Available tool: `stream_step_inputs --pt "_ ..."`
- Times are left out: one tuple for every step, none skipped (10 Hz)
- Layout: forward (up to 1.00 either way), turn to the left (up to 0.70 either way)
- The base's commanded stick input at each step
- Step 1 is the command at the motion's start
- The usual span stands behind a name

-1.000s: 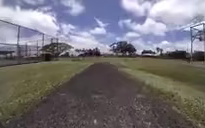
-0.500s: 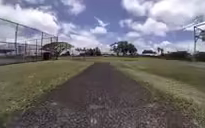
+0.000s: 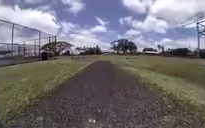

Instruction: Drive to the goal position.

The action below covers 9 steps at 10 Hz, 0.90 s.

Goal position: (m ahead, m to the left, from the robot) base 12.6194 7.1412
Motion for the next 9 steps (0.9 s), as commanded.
stream_step_inputs --pt "0.70 -0.06" --pt "0.70 -0.28" --pt "0.70 -0.32" --pt "0.70 -0.05" --pt "0.70 0.00" --pt "0.70 0.00" --pt "0.70 0.00" --pt "0.70 0.00" --pt "0.70 0.00"
